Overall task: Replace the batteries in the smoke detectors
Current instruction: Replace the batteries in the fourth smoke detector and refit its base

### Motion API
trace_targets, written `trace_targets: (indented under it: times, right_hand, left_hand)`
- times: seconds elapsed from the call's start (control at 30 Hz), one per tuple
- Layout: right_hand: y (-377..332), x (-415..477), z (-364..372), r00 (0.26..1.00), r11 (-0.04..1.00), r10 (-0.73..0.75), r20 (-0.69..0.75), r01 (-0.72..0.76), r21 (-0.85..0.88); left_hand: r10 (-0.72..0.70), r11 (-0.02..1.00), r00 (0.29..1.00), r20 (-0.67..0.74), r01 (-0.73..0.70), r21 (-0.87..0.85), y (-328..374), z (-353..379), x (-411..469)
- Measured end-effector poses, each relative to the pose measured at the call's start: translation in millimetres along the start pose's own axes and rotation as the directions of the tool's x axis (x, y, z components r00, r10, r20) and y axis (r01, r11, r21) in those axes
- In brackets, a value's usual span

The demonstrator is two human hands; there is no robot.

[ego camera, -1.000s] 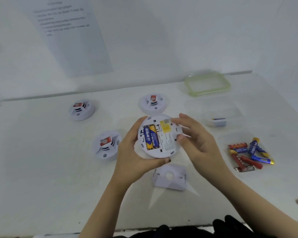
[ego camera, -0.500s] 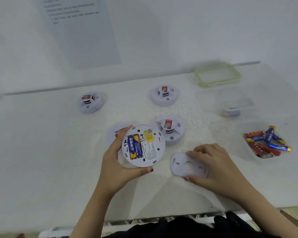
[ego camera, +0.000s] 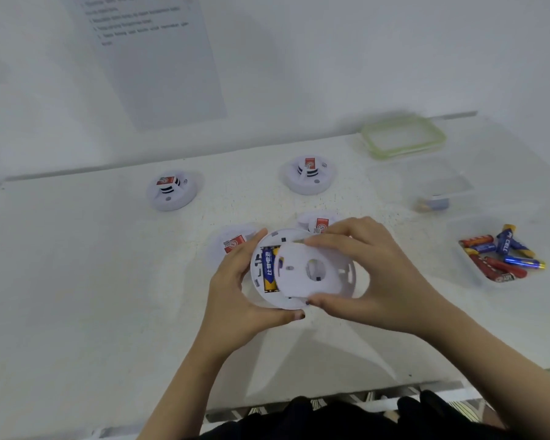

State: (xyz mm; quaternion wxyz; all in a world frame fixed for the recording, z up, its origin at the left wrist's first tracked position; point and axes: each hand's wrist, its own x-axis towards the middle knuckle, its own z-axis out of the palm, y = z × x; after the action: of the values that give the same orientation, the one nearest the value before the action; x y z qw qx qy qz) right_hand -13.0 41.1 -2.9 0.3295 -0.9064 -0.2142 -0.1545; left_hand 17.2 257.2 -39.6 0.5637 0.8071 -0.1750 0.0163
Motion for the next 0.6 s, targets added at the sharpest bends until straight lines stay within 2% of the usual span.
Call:
trace_targets:
  times: [0.17,0.33,0.6]
  right_hand:
    - [-4.1,17.3,5.7,0.994,0.99,-0.054,0.09,0.065,-0.125]
    - [-3.4,24.1,4.3,0.993,0.995,-0.011,0.118,0.023,-0.101]
    - [-0.6,25.8,5.9,0.961,0.969,0.221,0.167,-0.235,0.073]
  left_hand:
    - [0.043,0.999,0.998,0.042,-0.043,0.002,7.0,-1.0,5.5]
    - [0.06,0.998,0.996,0.07,-0.059,-0.013,9.8,-2.1,11.2]
    - [0.078,0.997,0.995,0.068,-0.079,0.001,6.1,-3.7,18.4]
